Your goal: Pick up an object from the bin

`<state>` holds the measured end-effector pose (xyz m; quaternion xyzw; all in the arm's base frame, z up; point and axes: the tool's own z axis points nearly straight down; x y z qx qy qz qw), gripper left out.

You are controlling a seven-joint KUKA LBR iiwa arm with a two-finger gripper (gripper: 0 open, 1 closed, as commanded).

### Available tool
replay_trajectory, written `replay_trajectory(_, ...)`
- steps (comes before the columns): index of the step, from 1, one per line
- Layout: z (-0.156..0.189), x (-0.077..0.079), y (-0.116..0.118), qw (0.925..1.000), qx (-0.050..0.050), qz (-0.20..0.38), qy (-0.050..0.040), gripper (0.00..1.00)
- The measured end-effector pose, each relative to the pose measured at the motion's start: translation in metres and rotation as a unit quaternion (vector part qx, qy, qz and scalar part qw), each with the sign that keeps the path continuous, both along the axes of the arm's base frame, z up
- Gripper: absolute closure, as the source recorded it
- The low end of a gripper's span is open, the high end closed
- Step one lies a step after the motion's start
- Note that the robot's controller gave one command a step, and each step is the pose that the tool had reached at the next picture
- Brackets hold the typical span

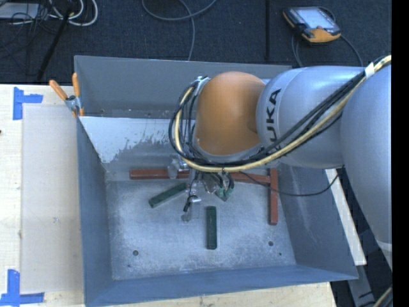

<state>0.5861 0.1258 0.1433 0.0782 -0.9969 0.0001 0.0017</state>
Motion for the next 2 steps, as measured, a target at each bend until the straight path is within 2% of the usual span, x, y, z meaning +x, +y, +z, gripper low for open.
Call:
replay_trajectory(1,-0.016,0.031,0.008,0.9985,0.001,0.054,-0.0042,0.0)
replay_trajectory(2,-0.076,0.015,-0.006,1.0,0.001,0.002,-0.0017,0.0)
